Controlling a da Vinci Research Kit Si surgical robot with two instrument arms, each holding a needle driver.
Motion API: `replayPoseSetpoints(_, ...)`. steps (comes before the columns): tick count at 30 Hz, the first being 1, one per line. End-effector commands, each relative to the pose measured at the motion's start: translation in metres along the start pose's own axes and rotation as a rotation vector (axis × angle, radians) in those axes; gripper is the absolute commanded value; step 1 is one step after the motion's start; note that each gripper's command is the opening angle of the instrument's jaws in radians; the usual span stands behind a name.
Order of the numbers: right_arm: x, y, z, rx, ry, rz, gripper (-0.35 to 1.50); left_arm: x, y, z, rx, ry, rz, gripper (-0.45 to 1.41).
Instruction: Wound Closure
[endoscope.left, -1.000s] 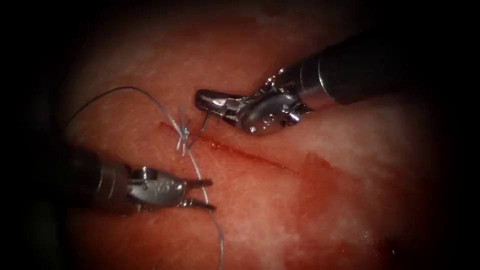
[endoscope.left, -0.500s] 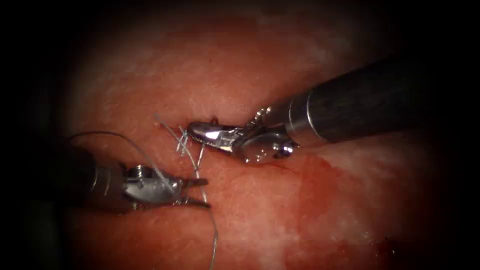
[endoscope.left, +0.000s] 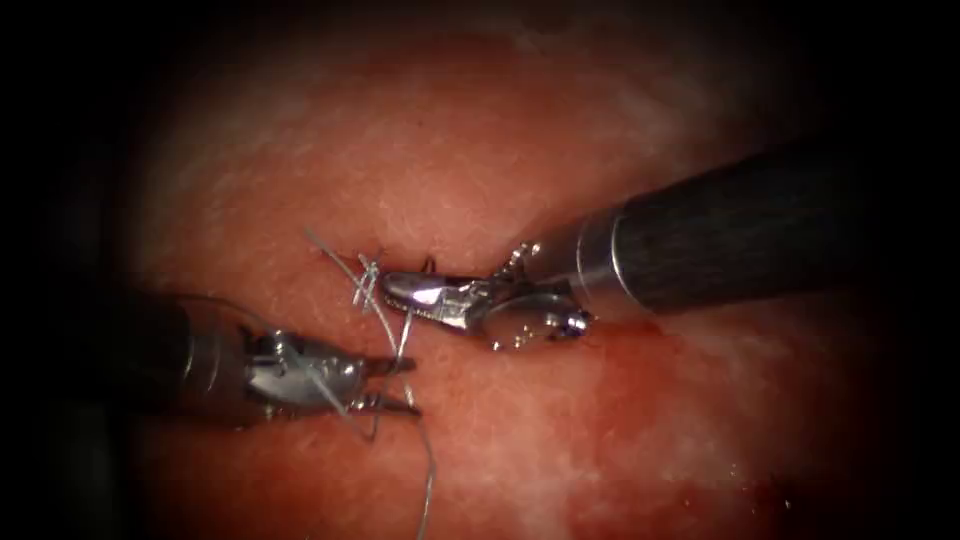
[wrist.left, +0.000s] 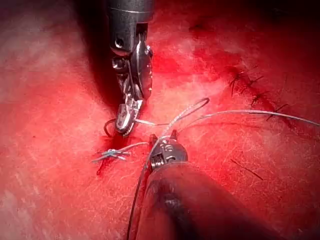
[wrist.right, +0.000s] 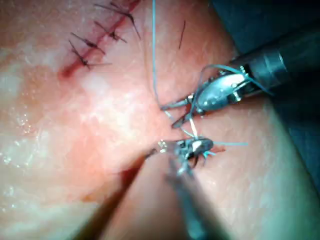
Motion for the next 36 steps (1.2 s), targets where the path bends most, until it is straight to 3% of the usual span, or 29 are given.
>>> replayPoseSetpoints(1,0.0005,-0.0009,0.0004,-0.005,-0.008,0.016,-0.35,-0.0008,0.001,0.0007,-0.004,-0.002,-0.003,0.16)
replayPoseSetpoints(3,0.0001,-0.0005,0.0004,-0.026,-0.011,0.085,-0.35,-0.0008,0.001,0.0007,-0.004,-0.002,-0.008,0.16)
replayPoseSetpoints(8,-0.0028,0.0024,-0.0005,-0.112,-0.068,0.448,-0.35,-0.0005,0.0009,0.0008,-0.004,-0.002,-0.011,0.16)
replayPoseSetpoints(10,-0.0032,0.0028,-0.0005,-0.12,-0.073,0.486,-0.35,-0.0003,0.0008,0.0007,-0.008,0.001,-0.013,0.16)
replayPoseSetpoints(12,-0.0038,0.003,-0.0005,-0.125,-0.08,0.57,-0.35,0.0009,0.0001,0.0002,0.03,0.068,-0.034,0.16)
replayPoseSetpoints(18,-0.0045,0.0027,-0.0005,-0.131,-0.1,0.602,-0.35,0.0031,-0.001,-0.0017,0.098,0.163,-0.074,0.24)
replayPoseSetpoints(24,-0.0049,0.003,-0.0005,-0.134,-0.11,0.603,-0.35,0.004,-0.0011,-0.0025,0.127,0.186,-0.105,0.24)
replayPoseSetpoints(28,-0.0049,0.0031,-0.0002,-0.135,-0.112,0.604,-0.35,0.0028,-0.0019,-0.0012,0.16,0.188,-0.105,0.24)
replayPoseSetpoints(36,-0.0048,0.0034,-0.0001,-0.136,-0.113,0.607,-0.35,0.0001,-0.0029,0.0012,0.144,0.139,-0.098,0.24)
